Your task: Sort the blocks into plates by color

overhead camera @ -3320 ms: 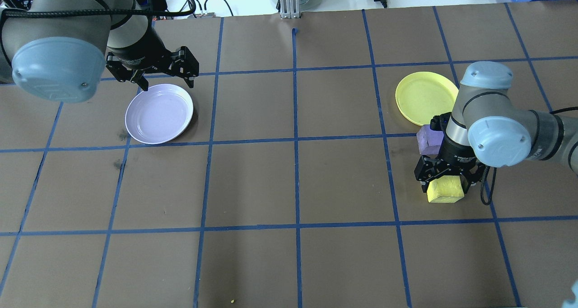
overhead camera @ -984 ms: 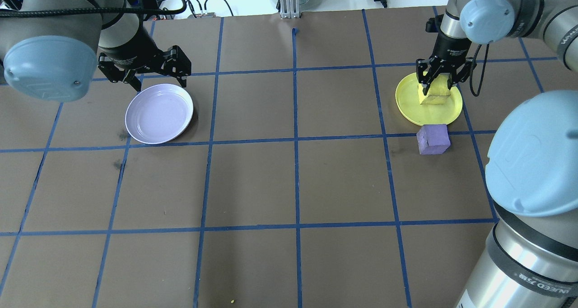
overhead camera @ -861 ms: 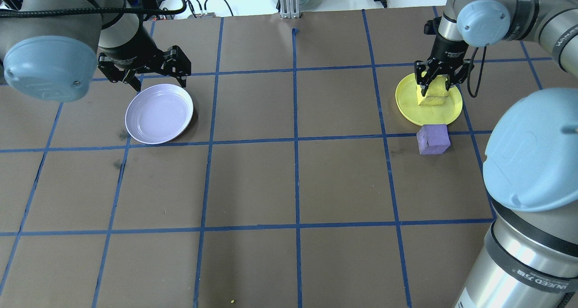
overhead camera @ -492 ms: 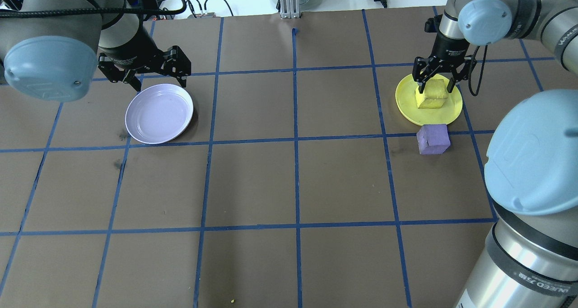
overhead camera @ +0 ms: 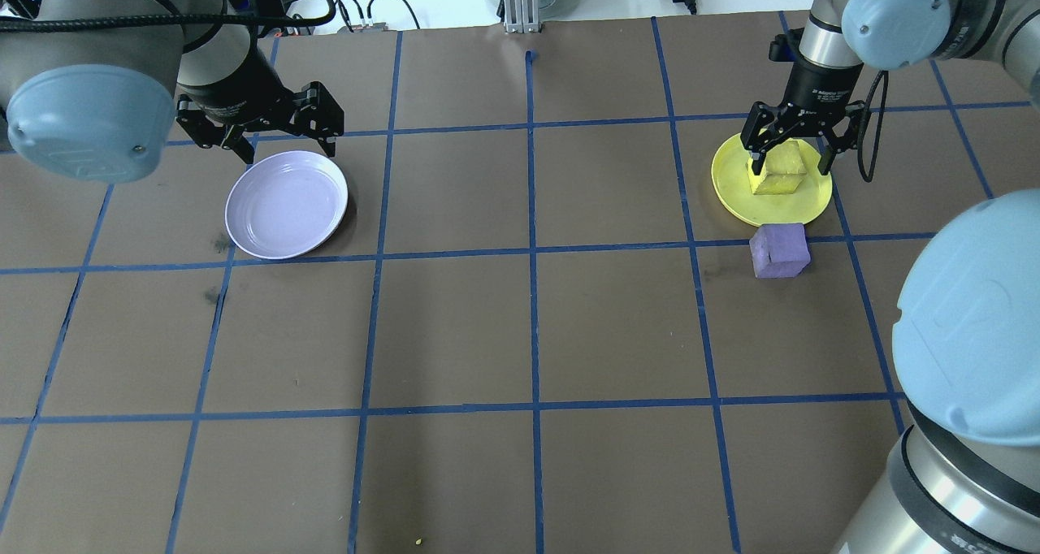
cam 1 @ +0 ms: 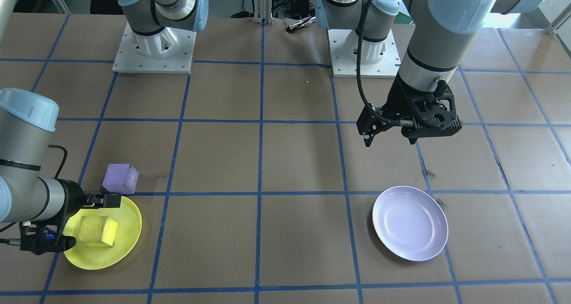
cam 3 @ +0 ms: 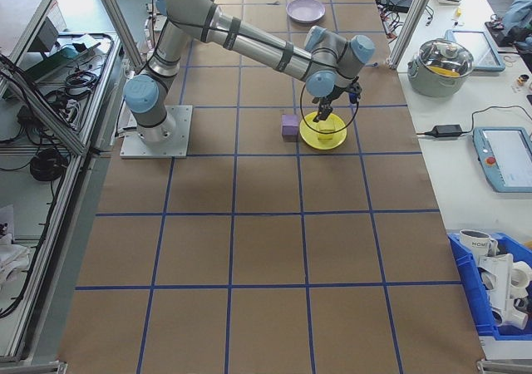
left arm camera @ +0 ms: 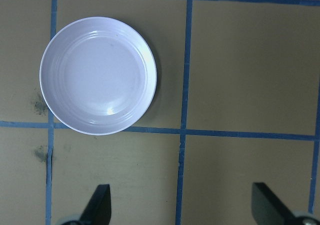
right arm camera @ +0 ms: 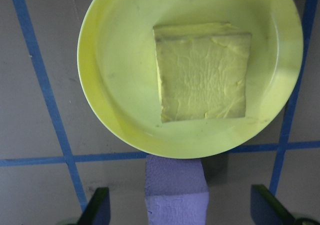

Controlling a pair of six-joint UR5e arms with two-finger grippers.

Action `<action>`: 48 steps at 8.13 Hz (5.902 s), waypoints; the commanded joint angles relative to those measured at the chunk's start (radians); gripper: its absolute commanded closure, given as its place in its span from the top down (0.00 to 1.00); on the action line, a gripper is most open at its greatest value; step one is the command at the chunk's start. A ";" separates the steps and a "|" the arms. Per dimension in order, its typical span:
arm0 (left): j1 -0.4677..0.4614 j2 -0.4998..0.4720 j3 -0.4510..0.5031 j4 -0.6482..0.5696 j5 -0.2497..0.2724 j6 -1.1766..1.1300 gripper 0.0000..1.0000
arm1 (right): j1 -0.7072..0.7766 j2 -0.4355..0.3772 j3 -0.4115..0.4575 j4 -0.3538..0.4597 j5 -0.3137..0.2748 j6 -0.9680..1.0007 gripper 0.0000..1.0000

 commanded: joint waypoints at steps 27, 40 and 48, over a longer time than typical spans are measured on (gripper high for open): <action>-0.002 -0.001 -0.001 0.005 0.003 -0.014 1.00 | 0.662 -0.040 0.129 -0.340 0.255 0.662 1.00; -0.213 -0.241 -0.097 0.009 -0.075 -0.124 1.00 | 0.245 -0.478 0.137 0.042 0.062 0.438 1.00; -0.215 -0.367 -0.095 0.080 -0.075 -0.133 1.00 | 0.246 -0.479 0.137 0.044 0.051 0.438 1.00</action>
